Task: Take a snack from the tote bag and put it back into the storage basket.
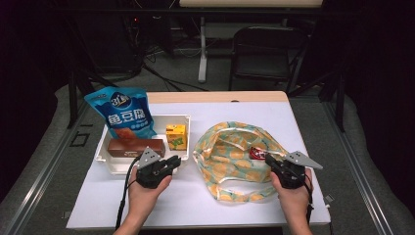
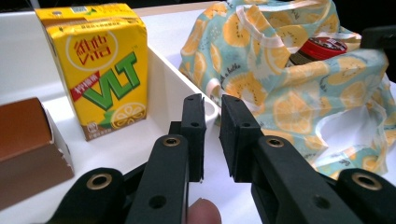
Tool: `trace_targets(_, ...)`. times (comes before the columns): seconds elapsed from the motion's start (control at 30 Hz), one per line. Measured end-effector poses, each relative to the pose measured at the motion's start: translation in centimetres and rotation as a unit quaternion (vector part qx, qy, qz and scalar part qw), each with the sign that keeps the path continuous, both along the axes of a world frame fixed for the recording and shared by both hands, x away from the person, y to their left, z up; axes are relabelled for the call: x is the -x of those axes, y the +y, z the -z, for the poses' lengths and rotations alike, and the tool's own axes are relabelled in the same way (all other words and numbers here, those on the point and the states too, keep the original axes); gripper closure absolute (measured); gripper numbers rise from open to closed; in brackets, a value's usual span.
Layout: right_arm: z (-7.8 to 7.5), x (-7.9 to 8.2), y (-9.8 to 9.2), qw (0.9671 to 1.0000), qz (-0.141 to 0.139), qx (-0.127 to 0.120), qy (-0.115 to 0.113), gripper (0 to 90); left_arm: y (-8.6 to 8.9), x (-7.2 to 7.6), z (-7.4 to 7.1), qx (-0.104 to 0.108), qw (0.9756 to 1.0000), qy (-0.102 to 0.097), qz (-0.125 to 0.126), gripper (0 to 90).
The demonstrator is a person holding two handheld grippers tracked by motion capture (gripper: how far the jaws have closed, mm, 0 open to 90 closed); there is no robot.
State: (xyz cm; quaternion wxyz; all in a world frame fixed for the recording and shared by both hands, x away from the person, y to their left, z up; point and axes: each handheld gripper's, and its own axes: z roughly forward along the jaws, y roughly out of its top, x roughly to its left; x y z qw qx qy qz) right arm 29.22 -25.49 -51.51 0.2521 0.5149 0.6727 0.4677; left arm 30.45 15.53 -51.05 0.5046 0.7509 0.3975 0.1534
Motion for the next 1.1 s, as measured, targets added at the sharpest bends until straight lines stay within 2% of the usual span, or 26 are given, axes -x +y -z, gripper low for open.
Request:
trace_targets(0.13, 1.0, 0.0, -0.1, 0.9995, -0.009, 0.015, 0.027, 90.0, 0.1, 0.4, 0.6, -0.004, 1.0000, 0.005, 0.000, 79.2)
trace_targets(0.27, 2.9, -0.7, -0.3, 0.9967, -0.011, 0.025, 0.076, 90.0, 0.1, 0.5, 0.9, -0.008, 0.9999, 0.010, 0.004, 78.5)
trace_targets(0.37, 3.9, -1.1, -0.2, 0.9944, -0.006, 0.038, 0.099, 90.0, -0.2, 0.6, 0.8, -0.006, 0.9999, 0.006, 0.009, 78.1)
trace_targets(0.43, 4.1, -1.3, -0.3, 0.9933, -0.005, 0.036, 0.110, 89.8, -0.2, 0.6, 0.8, -0.009, 0.9999, 0.005, 0.010, 77.5)
trace_targets(0.53, 3.7, -1.0, -0.5, 0.9956, 0.000, 0.014, 0.093, 79.9, -0.2, 0.6, 0.9, -0.008, 0.9999, 0.004, 0.013, 74.9)
trace_targets(0.63, 2.3, -0.3, -0.3, 0.9983, -0.003, 0.014, 0.056, 63.8, 0.0, 0.6, 0.8, -0.003, 0.9999, 0.000, 0.011, 72.5)
trace_targets(0.67, 2.3, -0.3, -0.3, 0.9983, -0.003, 0.014, 0.056, 63.8, 0.0, 0.6, 0.8, -0.003, 0.9999, 0.000, 0.011, 71.5)
trace_targets(0.7, 1.6, -0.1, 0.0, 0.9991, 0.002, 0.022, 0.035, 51.6, 0.0, 0.6, 0.8, -0.001, 0.9999, 0.000, 0.012, 70.8)
trace_targets(0.73, 1.5, -0.2, 0.1, 0.9992, 0.006, 0.027, 0.029, 48.3, 0.0, 0.6, 0.8, -0.001, 0.9999, 0.000, 0.012, 70.0)
trace_targets(0.83, 1.2, -0.6, 0.5, 0.9989, 0.011, 0.040, 0.020, 37.5, 0.0, 0.6, 0.8, 0.002, 0.9999, 0.000, 0.013, 68.8)
trace_targets(0.9, 1.2, -1.2, 0.7, 0.9986, 0.019, 0.046, 0.019, 33.3, 0.1, 0.6, 0.7, 0.004, 0.9999, 0.001, 0.013, 68.3)
trace_targets(1.0, 1.1, -1.9, 1.0, 0.9989, 0.016, 0.041, 0.017, 31.4, 0.3, 0.5, 0.6, 0.003, 0.9999, 0.002, 0.012, 68.1)
trace_targets(1.1, 1.3, -2.5, 1.4, 0.9984, 0.014, 0.047, 0.029, 28.6, 0.5, 0.5, 0.7, 0.006, 0.9999, 0.007, 0.008, 67.9)
